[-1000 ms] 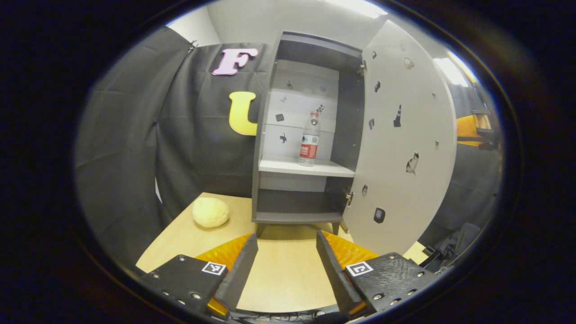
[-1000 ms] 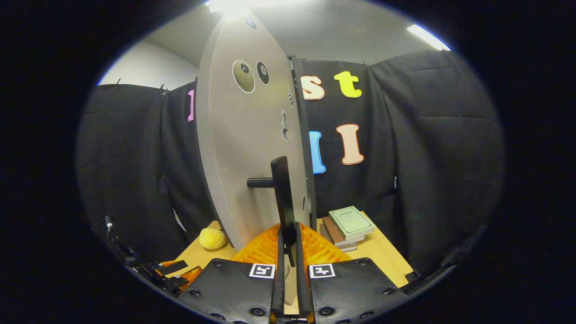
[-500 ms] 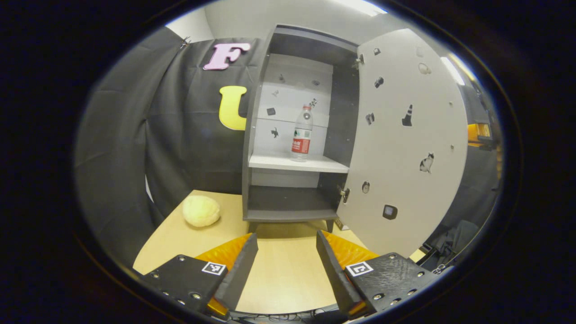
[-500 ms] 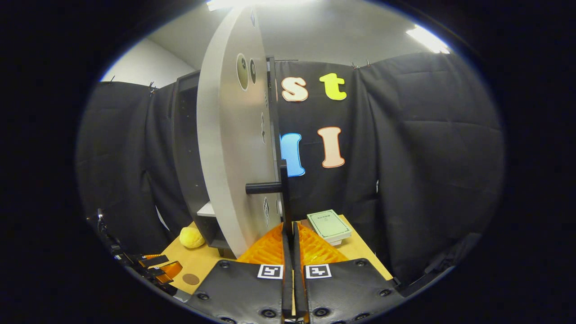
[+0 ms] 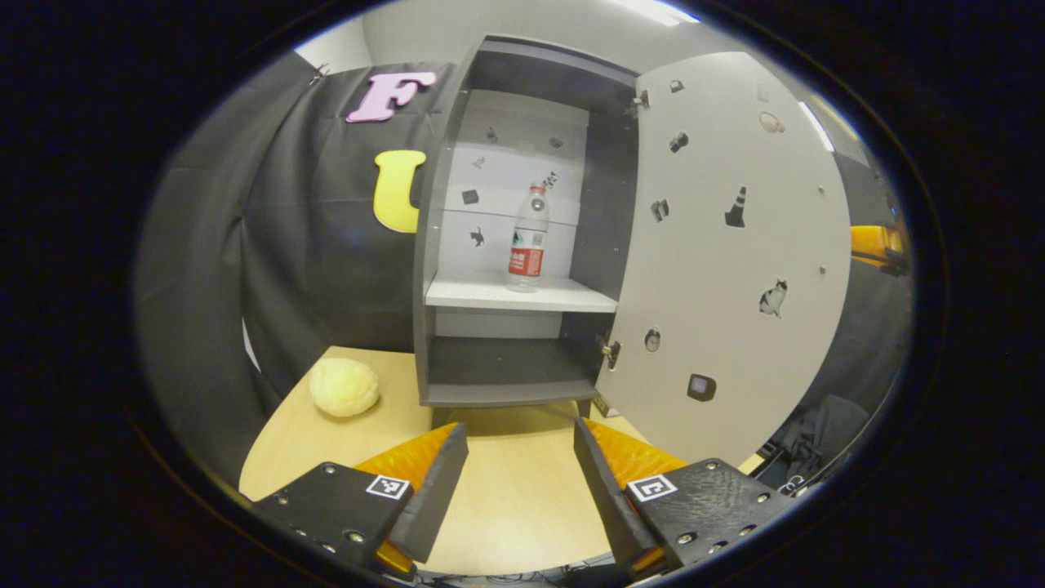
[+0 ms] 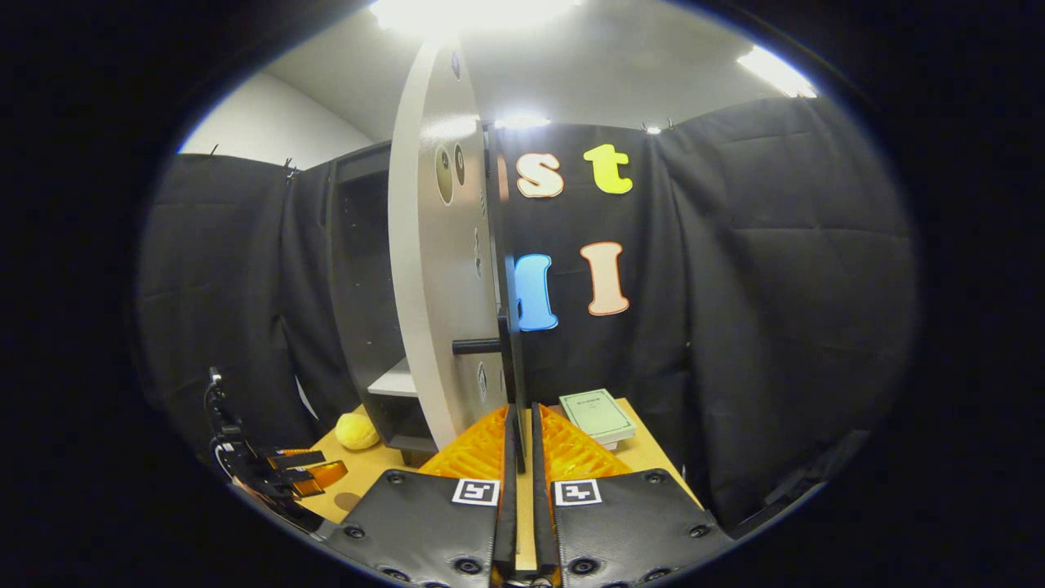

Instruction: Open the cabinet door with the right hand, grasp the bottle in the cabinet with the left hand and place it on the coaster, then close the cabinet door with the right hand.

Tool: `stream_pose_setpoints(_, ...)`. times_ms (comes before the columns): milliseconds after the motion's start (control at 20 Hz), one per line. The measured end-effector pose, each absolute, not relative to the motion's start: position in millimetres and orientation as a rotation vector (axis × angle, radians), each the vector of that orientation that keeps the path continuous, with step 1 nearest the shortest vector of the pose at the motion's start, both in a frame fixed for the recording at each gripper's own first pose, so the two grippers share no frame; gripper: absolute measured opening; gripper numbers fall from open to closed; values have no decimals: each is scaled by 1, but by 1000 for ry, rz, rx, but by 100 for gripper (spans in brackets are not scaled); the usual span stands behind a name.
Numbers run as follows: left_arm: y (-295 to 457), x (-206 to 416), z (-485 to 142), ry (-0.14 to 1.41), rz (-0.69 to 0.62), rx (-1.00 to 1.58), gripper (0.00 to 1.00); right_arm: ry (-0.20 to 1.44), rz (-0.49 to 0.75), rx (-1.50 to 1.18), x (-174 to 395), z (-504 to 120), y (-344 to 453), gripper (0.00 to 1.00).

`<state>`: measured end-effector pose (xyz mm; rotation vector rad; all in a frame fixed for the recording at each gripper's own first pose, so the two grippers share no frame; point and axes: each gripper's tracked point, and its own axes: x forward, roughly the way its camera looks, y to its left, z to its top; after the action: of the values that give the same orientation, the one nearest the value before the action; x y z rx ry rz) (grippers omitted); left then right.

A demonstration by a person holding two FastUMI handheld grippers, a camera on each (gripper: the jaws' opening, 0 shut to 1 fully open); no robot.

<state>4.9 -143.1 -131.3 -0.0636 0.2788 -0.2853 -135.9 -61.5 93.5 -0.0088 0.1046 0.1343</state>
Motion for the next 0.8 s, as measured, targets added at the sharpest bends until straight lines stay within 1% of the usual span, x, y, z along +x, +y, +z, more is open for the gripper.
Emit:
stream_pose_setpoints(50, -145, 7, -123, 266, -294, -62, 82, 98, 124, -26, -142, 96, -67, 11)
stream_pose_setpoints(100, -147, 14, -116, 256, -302, -57, 81, 90, 116, -29, -147, 99, -71, 7)
stream_pose_setpoints(150, -147, 18, -109, 246, -309, -49, 79, 84, 100, -23, -151, 103, -77, 11)
stream_pose_setpoints(200, -149, 21, -101, 234, -315, -42, 81, 89, 77, -10, -155, 104, -86, 11)
stream_pose_setpoints(250, -148, 26, -93, 218, -319, -34, 81, 96, 51, 9, -161, 103, -97, 11)
stream_pose_setpoints(350, -146, 40, -80, 188, -315, -26, 78, 92, -3, 48, -163, 105, -119, 11)
stream_pose_setpoints(400, -146, 48, -75, 176, -312, -25, 81, 85, -26, 72, -159, 108, -131, 11)
stream_pose_setpoints(450, -145, 55, -68, 164, -305, -25, 78, 84, -53, 92, -155, 108, -141, 17)
stream_pose_setpoints(500, -145, 65, -61, 151, -299, -26, 78, 100, -92, 108, -149, 105, -158, 29)
stream_pose_setpoints(550, -145, 75, -53, 140, -290, -26, 81, 113, -134, 123, -145, 101, -176, 33)
stream_pose_setpoints(600, -143, 85, -46, 135, -278, -24, 81, 116, -164, 142, -139, 102, -190, 39)
stream_pose_setpoints(650, -143, 96, -38, 129, -269, -21, 81, 113, -177, 164, -131, 105, -198, 35)
stream_pose_setpoints(700, -143, 109, -29, 121, -262, -17, 84, 103, -186, 188, -120, 109, -205, 36)
stream_pose_setpoints(750, -143, 121, -20, 115, -254, -14, 84, 93, -188, 212, -113, 110, -211, 36)
stream_pose_setpoints(800, -143, 133, -11, 106, -252, -16, 84, 81, -187, 232, -102, 112, -216, 46)
